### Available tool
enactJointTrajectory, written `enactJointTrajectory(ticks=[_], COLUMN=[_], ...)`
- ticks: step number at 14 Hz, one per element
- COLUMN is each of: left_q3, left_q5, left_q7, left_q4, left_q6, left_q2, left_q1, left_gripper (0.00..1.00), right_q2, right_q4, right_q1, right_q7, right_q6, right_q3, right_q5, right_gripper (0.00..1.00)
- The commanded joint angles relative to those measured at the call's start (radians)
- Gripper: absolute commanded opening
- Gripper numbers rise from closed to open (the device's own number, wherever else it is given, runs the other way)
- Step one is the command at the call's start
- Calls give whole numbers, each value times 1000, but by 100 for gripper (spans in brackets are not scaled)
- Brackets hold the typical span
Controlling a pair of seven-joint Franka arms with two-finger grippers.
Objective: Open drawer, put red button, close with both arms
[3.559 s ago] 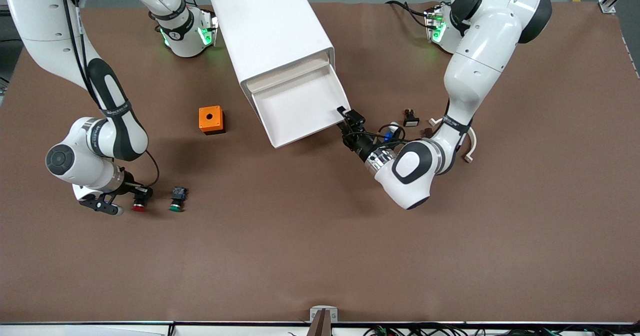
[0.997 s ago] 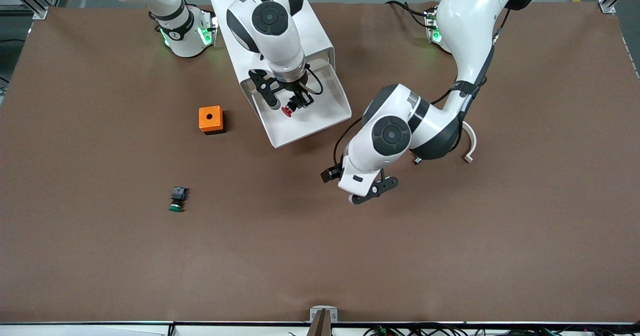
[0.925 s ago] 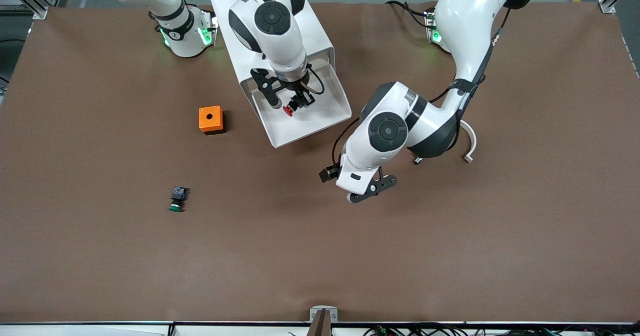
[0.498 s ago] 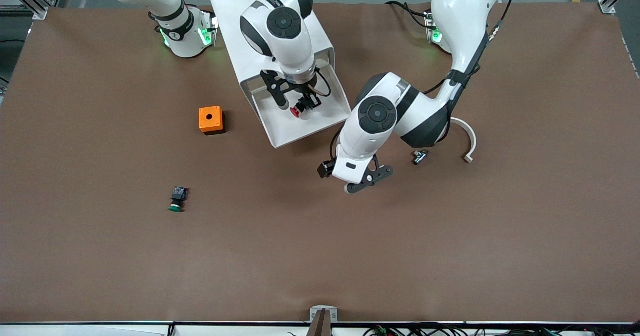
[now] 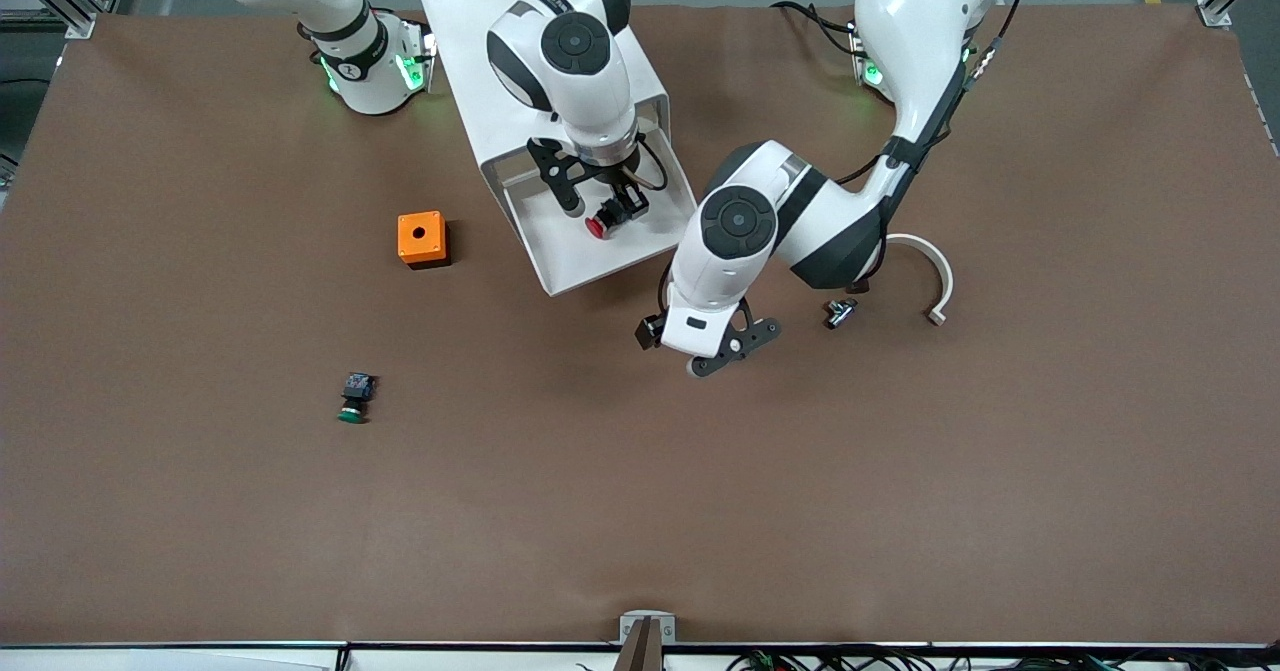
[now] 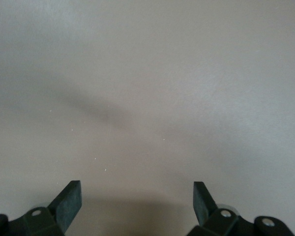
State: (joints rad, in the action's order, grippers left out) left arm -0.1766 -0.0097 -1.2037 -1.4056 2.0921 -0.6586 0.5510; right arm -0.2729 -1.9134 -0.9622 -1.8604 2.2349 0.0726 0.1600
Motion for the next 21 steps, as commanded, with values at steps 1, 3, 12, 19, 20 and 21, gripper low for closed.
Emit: enactJointTrajectory(ticks=[1,3,12,19,20,21], left_q3=[2,2,2,-21,-21,-24], left_q5=[27,25,25,17,17,17], left_q7=[-68,-73,-74,-62,-62,-60], left_q4=[-18,-18,-39,-32,-33,-33], left_q6=[17,16,-84,-102,-102,-102], left_q2=[-6,-6,8,8,8,8], left_q1=[29,52,95,99,101,104], left_gripper=[100,100,100,100,100,100], right_q2=[4,6,44,73,75,86], right_q4=[36,72,276,435,441,453], right_q1=[0,31,328,682,725,759], right_q7=[67,162,932,1550,1626,1694], right_q6=[-8,-65,-510,-785,-805,-822], right_q3=[13,18,21,23,23,21], right_q5=[6,6,-11,-59,-86,-112], right_gripper=[100,100,100,100,100,100])
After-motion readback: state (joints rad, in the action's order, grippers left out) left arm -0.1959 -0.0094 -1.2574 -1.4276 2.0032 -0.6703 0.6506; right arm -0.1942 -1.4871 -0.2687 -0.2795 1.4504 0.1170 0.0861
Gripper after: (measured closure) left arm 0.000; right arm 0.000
